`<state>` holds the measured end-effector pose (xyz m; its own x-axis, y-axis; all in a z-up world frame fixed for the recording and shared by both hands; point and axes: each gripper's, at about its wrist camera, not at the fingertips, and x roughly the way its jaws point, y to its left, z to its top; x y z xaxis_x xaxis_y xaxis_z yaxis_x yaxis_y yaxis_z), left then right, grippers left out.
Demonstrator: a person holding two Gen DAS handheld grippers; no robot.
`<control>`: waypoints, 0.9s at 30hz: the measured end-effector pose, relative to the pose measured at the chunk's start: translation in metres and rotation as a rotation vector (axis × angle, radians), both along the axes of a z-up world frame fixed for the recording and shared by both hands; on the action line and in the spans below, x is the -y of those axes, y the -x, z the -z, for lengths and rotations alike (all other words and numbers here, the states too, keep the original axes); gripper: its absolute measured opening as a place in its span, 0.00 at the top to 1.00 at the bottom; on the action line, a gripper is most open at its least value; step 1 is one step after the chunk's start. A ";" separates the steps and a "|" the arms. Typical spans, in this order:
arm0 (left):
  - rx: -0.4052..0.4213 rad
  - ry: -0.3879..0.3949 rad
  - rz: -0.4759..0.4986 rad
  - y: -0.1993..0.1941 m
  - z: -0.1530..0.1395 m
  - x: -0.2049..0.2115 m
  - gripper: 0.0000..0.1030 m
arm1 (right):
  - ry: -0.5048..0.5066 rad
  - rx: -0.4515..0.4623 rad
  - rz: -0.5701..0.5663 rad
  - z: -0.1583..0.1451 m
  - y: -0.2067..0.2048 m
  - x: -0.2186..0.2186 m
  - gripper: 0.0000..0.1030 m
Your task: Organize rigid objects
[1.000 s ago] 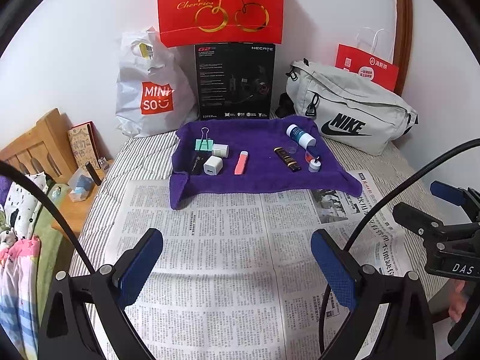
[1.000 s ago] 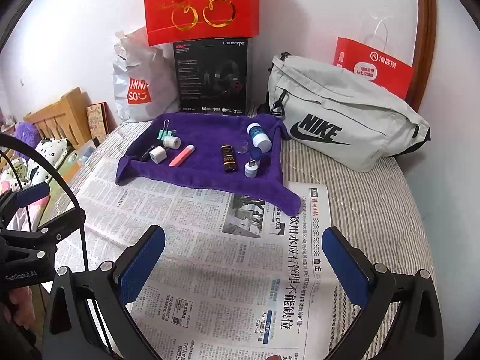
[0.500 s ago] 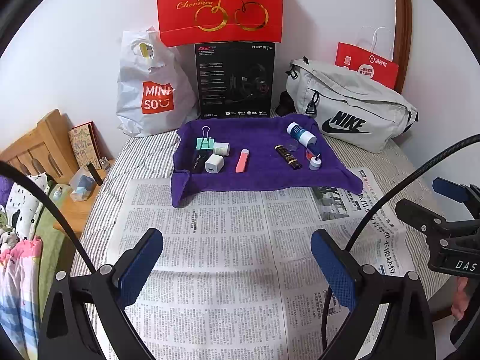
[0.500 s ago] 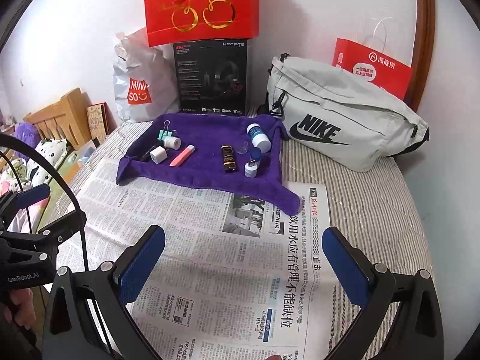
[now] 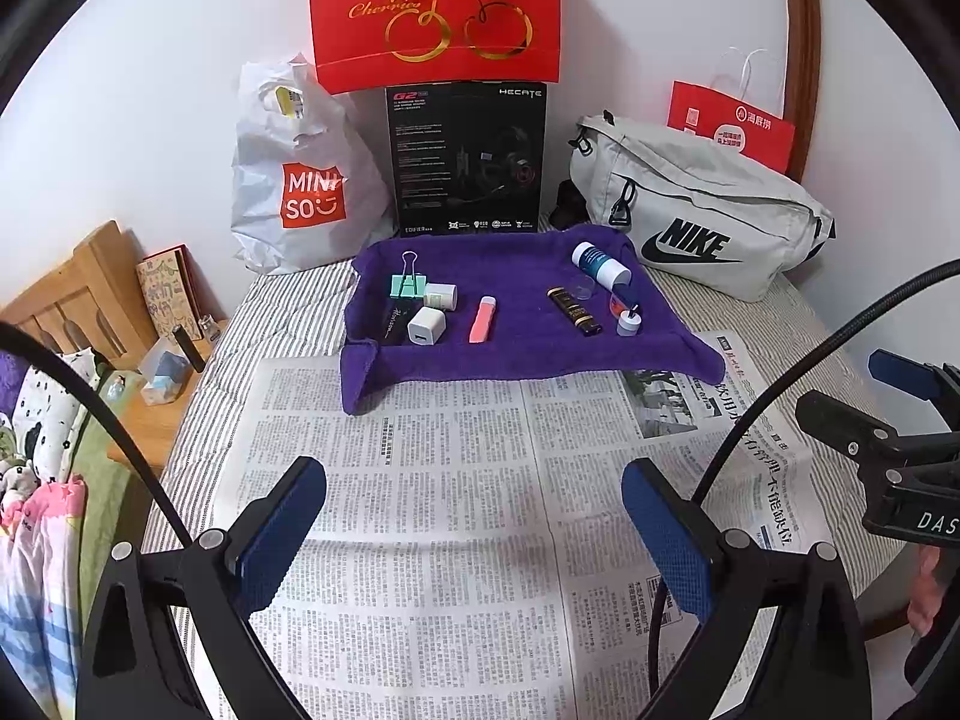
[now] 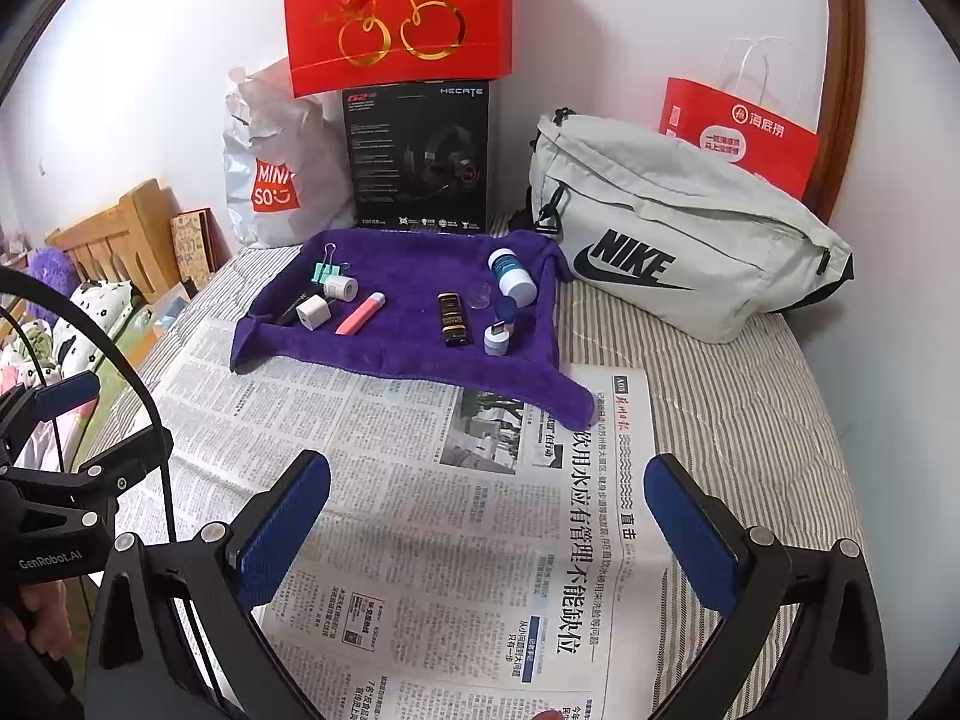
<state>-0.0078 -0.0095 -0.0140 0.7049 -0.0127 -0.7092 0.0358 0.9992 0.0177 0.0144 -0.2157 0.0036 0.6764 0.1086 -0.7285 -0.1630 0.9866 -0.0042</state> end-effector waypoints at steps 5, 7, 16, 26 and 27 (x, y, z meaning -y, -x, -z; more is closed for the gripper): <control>0.000 0.004 0.003 0.000 0.000 0.001 0.03 | 0.001 0.000 0.002 0.000 0.000 -0.001 0.00; 0.001 0.003 0.003 0.000 0.000 0.000 0.03 | 0.000 0.000 0.002 0.000 0.000 -0.001 0.00; 0.003 0.004 0.003 0.000 0.000 -0.002 0.03 | -0.001 -0.003 0.004 0.001 0.000 0.002 0.00; 0.005 0.001 0.005 -0.003 0.002 -0.006 0.02 | 0.011 -0.018 -0.001 0.005 -0.004 -0.002 0.00; 0.009 0.003 0.005 -0.003 0.002 -0.007 0.01 | 0.013 -0.021 -0.001 0.007 -0.006 -0.002 0.00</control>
<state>-0.0045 -0.0024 -0.0163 0.7109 -0.0183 -0.7031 0.0411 0.9990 0.0155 0.0199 -0.2137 -0.0031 0.6605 0.0996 -0.7442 -0.1639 0.9864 -0.0135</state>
